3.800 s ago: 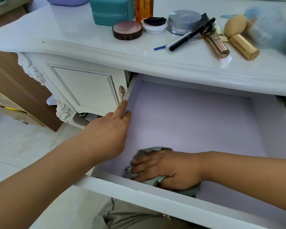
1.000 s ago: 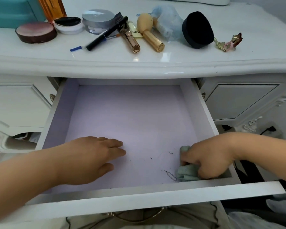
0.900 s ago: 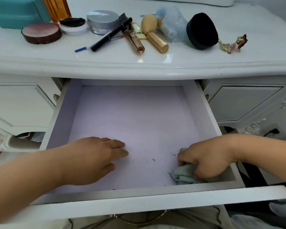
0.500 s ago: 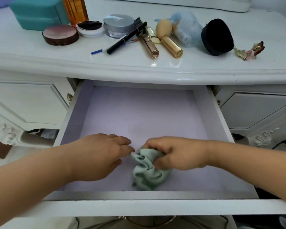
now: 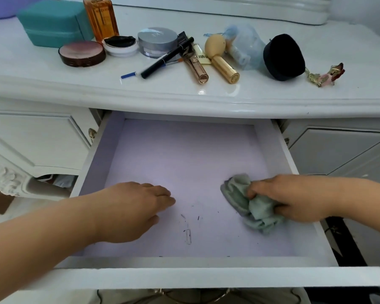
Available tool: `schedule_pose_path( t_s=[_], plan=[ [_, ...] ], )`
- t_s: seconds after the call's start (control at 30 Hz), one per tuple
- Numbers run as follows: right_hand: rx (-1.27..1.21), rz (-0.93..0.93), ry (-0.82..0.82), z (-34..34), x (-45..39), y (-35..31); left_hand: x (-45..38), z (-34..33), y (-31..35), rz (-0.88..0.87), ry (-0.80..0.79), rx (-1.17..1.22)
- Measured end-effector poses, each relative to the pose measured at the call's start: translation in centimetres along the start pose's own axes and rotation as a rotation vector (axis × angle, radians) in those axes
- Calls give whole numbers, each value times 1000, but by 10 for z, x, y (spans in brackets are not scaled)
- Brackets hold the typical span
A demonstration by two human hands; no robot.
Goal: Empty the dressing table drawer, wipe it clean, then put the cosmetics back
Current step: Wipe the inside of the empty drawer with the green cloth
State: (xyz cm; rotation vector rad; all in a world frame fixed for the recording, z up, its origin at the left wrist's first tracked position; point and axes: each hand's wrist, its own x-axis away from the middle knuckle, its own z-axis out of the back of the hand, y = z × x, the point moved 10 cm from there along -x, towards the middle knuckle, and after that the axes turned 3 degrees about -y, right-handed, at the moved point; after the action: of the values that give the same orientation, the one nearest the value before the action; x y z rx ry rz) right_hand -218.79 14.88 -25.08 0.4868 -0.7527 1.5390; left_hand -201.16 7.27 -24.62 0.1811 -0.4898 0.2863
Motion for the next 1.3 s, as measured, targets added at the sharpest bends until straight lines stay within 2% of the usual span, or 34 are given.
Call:
schedule_pose_path(
  t_s=[0.13,0.23,0.37,0.57,0.73,0.87,0.93,1.13,1.3],
  plan=[
    [216,5,-109,-27,-9,-9,-1,0,0,3,-13,5],
    [243,58,-116,-41,-13,-22,-1,-1,-1,6,-13,0],
    [141,208,-75,-46,-23,-49,-3,-1,-3,17,-18,-5],
    [-260,386,-38,-21,-43,-92,-3,-2,-6,39,-13,-11],
    [-215,502,-138,-29,-52,-124,-2,-5,-13,83,-19,-15],
    [-265,460,-318,-29,-47,-116,-2,-5,-19,122,-34,19],
    [-258,489,-331,-22,-45,-118,-2,-5,-19,124,-32,22],
    [204,610,-105,-22,-54,-134,-2,-7,-20,102,-23,-8],
    [186,769,101,-15,-41,-138,-1,-9,-22,118,-9,25]
  ],
)
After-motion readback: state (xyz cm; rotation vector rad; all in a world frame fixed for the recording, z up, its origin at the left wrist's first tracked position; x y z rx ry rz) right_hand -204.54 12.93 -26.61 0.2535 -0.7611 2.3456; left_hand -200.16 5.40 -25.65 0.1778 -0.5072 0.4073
